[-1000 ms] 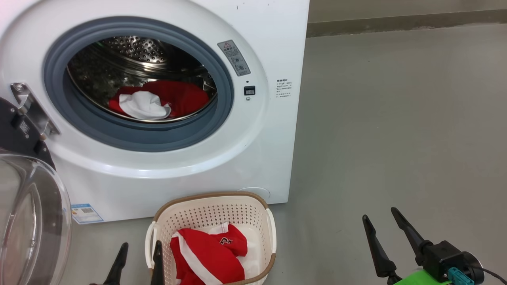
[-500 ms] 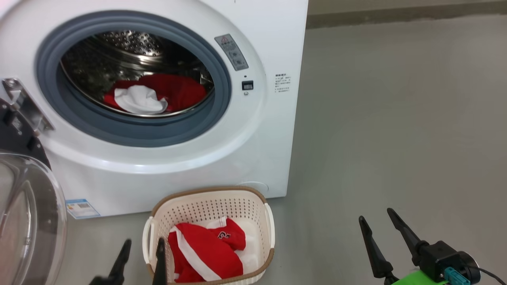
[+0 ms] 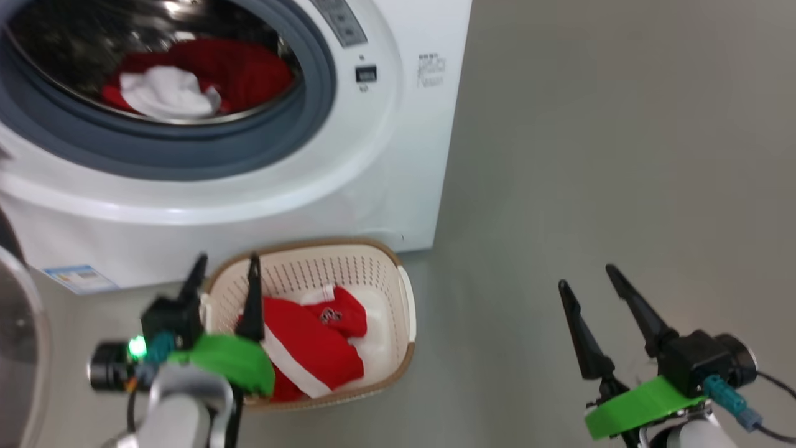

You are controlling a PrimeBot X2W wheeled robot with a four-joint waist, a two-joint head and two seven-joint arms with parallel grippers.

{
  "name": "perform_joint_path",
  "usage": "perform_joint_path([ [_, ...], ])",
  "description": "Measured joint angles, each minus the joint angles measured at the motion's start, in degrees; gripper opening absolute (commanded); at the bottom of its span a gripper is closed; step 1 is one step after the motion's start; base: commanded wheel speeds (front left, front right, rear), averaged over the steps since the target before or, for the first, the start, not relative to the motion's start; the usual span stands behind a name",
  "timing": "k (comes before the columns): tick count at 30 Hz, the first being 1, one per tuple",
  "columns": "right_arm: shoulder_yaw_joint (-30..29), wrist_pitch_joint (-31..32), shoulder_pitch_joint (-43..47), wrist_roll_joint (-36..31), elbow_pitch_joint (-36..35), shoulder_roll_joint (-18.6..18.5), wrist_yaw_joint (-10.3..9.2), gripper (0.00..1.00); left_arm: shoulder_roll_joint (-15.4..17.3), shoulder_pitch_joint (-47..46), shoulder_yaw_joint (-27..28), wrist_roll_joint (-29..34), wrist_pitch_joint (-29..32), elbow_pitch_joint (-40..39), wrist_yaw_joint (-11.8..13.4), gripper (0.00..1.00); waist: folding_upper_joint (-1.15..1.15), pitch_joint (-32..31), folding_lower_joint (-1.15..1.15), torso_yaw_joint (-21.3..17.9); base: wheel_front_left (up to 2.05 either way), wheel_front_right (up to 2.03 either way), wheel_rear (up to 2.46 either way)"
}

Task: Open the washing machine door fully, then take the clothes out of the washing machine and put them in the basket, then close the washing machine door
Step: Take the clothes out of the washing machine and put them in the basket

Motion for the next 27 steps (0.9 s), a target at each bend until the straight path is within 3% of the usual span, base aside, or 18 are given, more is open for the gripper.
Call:
perform_joint_path([
  [12, 2.0, 0.0, -7.3, 1.1, -1.7, -0.6, 0.00, 1.00, 3.6, -23.0, 0.8, 1.2, -1.6, 14.8, -1.5, 1.00, 0.00, 11.7, 0.00, -2.8, 0.00, 0.00, 0.00],
  [20, 2.6, 0.0, -10.4, 3.4, -1.7, -0.5, 0.00, 1.00, 8.8, -34.9, 2.6, 1.2, -1.5, 21.1, -2.6, 1.00, 0.00, 18.4, 0.00, -5.4, 0.00, 0.00, 0.00],
  [27, 3.9, 0.0, -12.4, 4.3, -2.2, -0.3, 0.00, 1.00, 13.1, -43.6, 2.4, 2.3, 2.8, 23.3, -3.5, 1.00, 0.00, 23.1, 0.00, -8.0, 0.00, 0.00, 0.00],
])
